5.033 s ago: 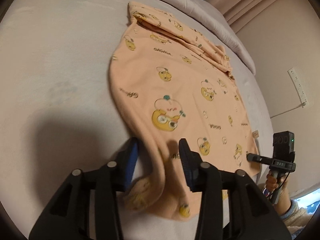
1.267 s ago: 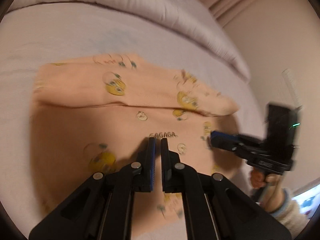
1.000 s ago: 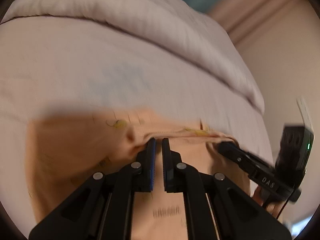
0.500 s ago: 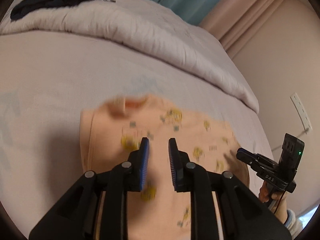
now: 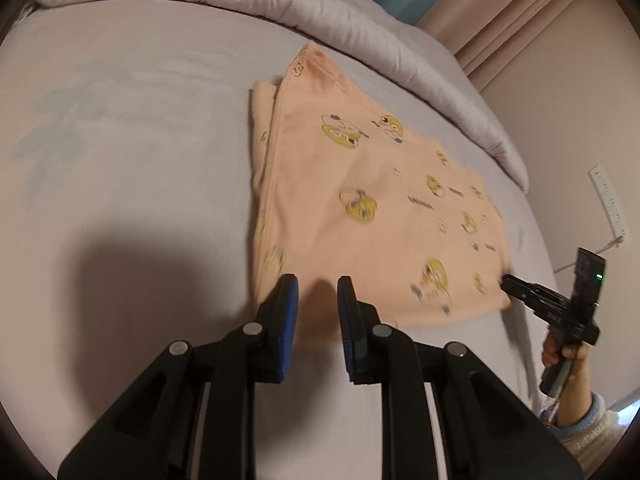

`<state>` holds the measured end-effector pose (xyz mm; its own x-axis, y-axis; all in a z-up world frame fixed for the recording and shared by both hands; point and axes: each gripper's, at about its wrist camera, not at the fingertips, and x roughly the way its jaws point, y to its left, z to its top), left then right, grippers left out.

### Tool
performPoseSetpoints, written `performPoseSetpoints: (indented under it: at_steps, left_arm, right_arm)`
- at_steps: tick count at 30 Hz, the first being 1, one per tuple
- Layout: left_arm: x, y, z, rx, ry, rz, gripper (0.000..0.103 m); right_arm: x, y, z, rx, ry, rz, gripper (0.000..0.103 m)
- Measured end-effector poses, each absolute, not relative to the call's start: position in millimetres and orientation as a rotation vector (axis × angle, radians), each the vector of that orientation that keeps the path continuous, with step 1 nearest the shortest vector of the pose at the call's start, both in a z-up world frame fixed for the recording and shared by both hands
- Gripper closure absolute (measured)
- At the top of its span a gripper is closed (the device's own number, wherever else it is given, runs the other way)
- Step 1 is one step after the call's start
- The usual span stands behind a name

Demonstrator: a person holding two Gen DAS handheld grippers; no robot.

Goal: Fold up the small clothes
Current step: 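Press the folded shirt flat with the left gripper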

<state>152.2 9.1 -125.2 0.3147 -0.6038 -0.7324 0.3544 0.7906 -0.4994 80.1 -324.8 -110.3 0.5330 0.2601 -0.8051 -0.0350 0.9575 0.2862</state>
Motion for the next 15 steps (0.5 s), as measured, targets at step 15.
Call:
performPoseSetpoints:
  at_steps: [15]
  left_arm:
    - [159.6,18.7,-119.6,-0.347,1.062,-0.573,0.054]
  right_arm:
    - [56.7,-313.3,-78.2,0.310,0.894,0.210,0.067]
